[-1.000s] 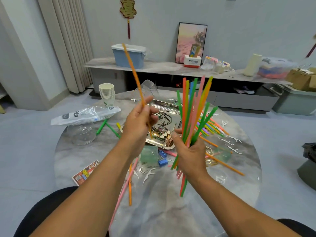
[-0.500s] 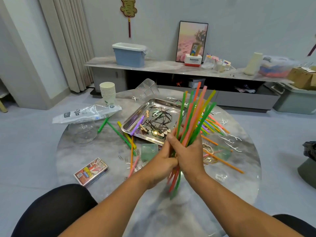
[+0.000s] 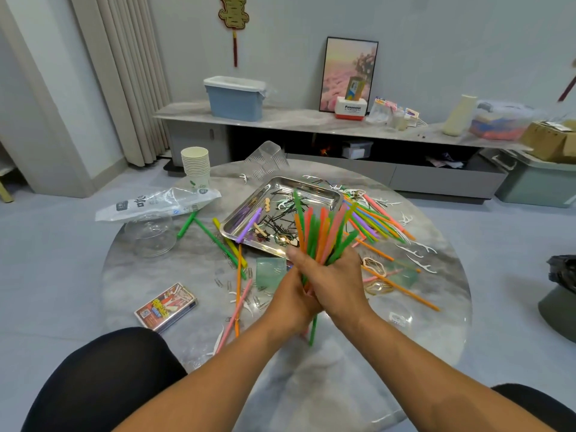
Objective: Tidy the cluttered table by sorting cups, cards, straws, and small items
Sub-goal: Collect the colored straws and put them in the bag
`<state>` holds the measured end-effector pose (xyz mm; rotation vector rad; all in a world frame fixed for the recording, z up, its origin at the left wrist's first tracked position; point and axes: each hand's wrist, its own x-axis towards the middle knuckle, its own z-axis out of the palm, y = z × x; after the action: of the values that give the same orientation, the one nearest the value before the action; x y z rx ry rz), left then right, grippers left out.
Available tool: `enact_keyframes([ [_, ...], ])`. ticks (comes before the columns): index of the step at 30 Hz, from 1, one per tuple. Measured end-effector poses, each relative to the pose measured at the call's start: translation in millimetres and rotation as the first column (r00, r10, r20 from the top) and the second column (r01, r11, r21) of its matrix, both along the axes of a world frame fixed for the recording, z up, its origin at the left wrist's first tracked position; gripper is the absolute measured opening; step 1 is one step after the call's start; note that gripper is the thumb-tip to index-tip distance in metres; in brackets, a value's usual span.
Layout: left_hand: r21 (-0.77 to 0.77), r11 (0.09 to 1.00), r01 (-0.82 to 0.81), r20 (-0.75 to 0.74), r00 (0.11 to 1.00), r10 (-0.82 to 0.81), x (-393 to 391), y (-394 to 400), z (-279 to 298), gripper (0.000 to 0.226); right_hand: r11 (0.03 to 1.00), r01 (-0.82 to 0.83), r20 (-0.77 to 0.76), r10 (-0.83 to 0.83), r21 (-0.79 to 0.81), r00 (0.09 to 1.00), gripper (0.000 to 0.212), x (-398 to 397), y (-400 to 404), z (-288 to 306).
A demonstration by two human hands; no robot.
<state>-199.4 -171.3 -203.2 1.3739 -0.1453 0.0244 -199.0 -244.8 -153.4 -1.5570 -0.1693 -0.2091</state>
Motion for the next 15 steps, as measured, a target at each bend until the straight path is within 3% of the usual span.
enact_keyframes([
  [6,-0.124,0.992,-0.011,-0.011,1.000,0.010,5.1,-3.0,-1.1,0.028,0.998,-0.050,0.011,0.050,0.030,0.999,0.045,3.1,-5.5,3.5],
  [8,-0.083,0.996,-0.040,0.025,0.999,0.042,6.5,-5.8,1.6,0.025,0.997,-0.071,-0.008,0.072,0.017,0.997,0.050,5.5,-6.2,2.1],
  [11,-0.172,0.983,-0.070,-0.067,0.996,0.059,7.5,-5.4,-3.9,0.037,0.991,-0.067,-0.042,0.062,-0.118,0.997,0.036,8.1,-5.3,-8.1],
  [13,-0.120,0.991,-0.061,-0.099,0.994,0.049,6.5,-3.1,-0.7,0.034,0.987,0.000,-0.058,-0.009,-0.159,0.998,0.018,8.8,-2.5,-13.4],
  [14,-0.041,0.998,-0.054,-0.027,0.998,0.053,3.4,-2.6,-0.1,0.021,0.990,0.042,-0.067,-0.051,-0.135,0.996,0.012,8.4,-1.3,-12.5],
  [15,0.063,0.998,0.009,0.013,1.000,-0.010,3.0,0.5,0.2,0.037,0.989,0.098,-0.059,-0.105,-0.110,0.993,0.018,10.5,-1.7,-12.3],
])
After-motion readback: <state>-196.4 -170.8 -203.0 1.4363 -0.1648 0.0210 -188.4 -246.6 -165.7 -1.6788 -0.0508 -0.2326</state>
